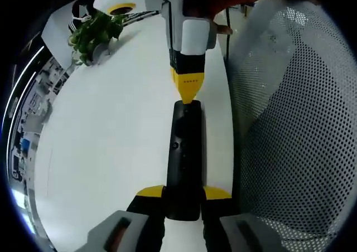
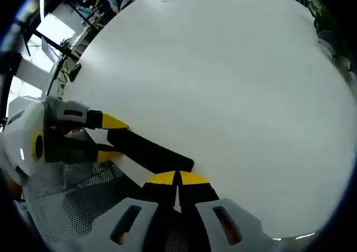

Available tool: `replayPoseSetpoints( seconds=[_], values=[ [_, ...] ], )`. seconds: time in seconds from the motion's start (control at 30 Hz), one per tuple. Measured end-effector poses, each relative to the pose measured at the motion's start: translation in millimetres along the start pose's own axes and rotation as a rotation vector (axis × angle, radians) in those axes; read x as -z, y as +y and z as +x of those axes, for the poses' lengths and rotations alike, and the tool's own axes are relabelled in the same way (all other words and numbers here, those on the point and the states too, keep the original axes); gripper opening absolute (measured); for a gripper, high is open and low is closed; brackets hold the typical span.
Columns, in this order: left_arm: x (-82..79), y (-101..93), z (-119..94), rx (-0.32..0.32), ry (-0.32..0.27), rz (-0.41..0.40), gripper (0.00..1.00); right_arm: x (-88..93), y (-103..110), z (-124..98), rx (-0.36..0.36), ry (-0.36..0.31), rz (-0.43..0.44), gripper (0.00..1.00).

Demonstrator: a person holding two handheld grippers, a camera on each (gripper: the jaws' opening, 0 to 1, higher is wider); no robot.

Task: Press the specified remote control buttons in sequence, fully releasing each button before pressing the next.

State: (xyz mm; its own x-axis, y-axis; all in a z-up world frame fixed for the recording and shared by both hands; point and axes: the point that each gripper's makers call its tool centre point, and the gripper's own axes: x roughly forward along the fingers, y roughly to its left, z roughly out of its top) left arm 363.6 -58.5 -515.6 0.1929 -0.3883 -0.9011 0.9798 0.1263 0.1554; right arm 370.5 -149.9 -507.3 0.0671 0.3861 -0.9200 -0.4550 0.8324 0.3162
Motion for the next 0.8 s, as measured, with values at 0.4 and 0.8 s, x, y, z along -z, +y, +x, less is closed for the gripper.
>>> replayPoseSetpoints(
  seconds=[0.4, 0.8],
  values=[
    [0.0, 0.4, -0.2, 0.002, -0.013, -0.011, 0.24, -5.3, -6.4, 2.6, 0.027, -0.012, -0.022, 0.00],
    [1.2, 2.8, 0.7, 0.014, -0.025, -0.096, 0.25, -6.7, -8.4, 4.2, -0.002, -0.018, 0.023, 0.00]
  ],
)
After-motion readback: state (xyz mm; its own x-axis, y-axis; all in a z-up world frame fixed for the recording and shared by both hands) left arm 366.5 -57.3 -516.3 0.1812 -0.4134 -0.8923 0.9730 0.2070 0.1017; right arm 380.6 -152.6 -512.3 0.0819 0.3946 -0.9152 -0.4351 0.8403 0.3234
